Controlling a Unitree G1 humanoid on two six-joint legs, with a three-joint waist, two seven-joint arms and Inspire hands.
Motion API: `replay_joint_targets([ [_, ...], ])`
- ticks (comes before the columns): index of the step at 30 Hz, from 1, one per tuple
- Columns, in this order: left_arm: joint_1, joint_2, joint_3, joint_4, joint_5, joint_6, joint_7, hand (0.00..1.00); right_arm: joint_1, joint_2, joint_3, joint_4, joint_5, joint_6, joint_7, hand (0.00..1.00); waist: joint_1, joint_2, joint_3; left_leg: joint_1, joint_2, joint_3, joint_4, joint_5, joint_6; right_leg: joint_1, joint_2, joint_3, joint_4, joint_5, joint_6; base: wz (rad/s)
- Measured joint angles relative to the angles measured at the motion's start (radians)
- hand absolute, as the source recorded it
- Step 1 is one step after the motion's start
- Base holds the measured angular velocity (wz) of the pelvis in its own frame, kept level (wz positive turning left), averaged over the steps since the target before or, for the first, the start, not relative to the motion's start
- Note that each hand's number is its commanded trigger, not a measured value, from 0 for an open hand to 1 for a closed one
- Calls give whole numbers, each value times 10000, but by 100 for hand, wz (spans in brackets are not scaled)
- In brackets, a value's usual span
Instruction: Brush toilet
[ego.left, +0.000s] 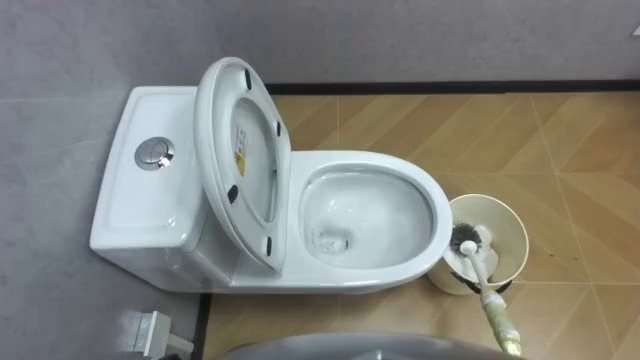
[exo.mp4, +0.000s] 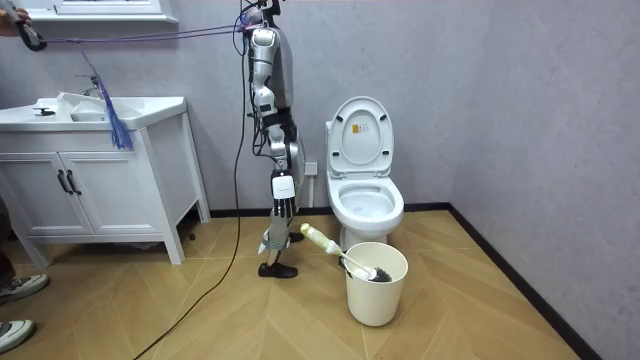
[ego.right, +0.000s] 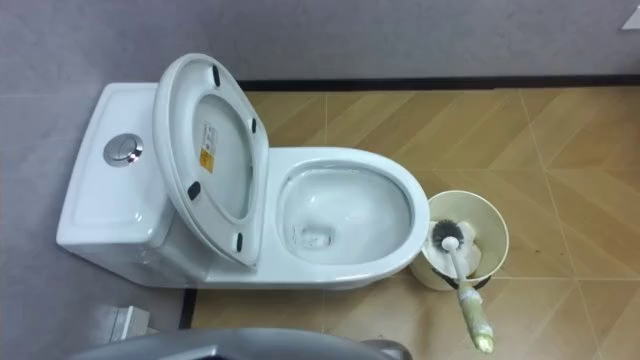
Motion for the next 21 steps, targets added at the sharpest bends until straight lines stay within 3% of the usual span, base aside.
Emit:
replay_joint_targets([
  [10,-57,2,-12,-9,-37,-59,0,0,-75,-47,16,-79,-29,-104,-76,0,46,-74,18,-31,4,111,-34,-1,-1,-66,5,70,6,0,0,-1],
  [14,-60,15,-9,-5,-52,-359,-2,0,-213,-107,6,-80,-104,-222,-88,0,51,-100,45,-94,12,153,-8,-4,-2,-156,3,136,6,0,-1,-4],
  [17,-81,37,6,-5,-47,-694,0,0,-260,-203,-12,-454,-251,-458,-230,0,60,-89,66,-254,16,171,-3,-3,0,-360,2,146,10,2,-3,-1],
  [21,-157,126,5,-8,-59,-1101,41,0,-357,-222,-95,-1815,-111,-1220,-553,0,55,-71,59,-363,18,200,0,-1,1,-460,2,152,27,19,-7,0],
])
